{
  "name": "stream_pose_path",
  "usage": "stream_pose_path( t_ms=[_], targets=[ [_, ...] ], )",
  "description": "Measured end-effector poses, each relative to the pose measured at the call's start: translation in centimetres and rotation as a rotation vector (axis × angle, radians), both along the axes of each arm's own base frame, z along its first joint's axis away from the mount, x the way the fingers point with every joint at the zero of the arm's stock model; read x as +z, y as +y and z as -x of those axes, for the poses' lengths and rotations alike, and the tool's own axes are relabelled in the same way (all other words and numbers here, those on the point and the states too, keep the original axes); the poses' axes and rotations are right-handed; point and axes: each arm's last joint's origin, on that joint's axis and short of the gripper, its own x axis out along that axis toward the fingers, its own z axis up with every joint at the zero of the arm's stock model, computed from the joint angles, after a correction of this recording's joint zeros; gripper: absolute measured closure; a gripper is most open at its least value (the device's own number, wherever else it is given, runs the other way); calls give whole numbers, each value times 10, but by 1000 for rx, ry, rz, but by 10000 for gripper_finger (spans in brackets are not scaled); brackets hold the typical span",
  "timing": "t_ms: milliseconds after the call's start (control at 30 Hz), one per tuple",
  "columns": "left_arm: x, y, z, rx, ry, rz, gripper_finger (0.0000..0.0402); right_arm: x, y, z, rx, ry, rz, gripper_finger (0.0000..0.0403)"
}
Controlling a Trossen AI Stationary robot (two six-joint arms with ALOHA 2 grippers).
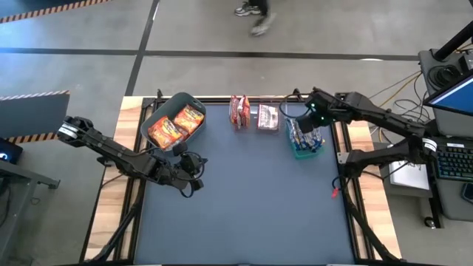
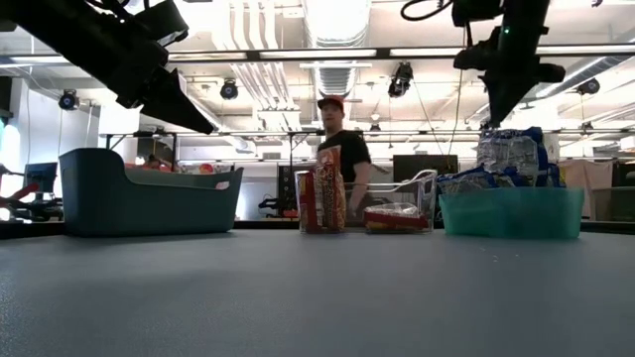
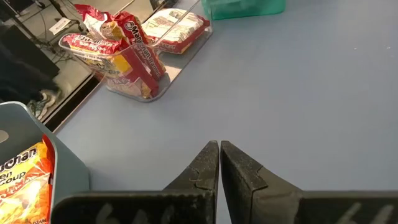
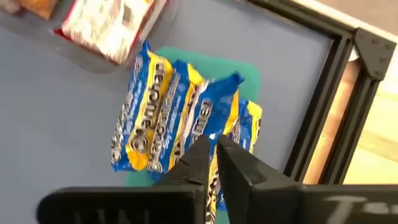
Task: Sort Maruchan noodles
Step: Return to Home Position
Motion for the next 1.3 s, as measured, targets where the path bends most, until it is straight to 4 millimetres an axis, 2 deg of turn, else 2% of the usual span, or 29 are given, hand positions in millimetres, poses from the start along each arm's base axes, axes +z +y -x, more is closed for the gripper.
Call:
stream_pose_path(
  t_ms=[167, 533, 667, 867, 1000, 1100, 1300],
  targets=[
    [0, 0, 0, -3, 3, -4, 402, -15, 2, 1, 6, 34, -44, 393],
    [0, 0, 0, -9, 9, -14, 402, -54, -1, -3, 7, 25, -39, 394],
    [0, 0, 0, -9, 9, -14, 402, -55, -1, -3, 12, 31, -40, 394],
    [0, 0, 0, -9, 8, -13, 402, -26, -2, -5, 22, -17, 3, 394],
    [0, 0, 0, -5, 4, -8, 402, -18, -2, -6, 31, -34, 13, 394],
    [1, 0, 0, -5, 4, -8, 402, -25, -1, -6, 30, -15, 0, 394],
    [1, 0, 0, -5, 3, -7, 402, -60, 1, -2, 1, 41, -38, 394]
  ],
)
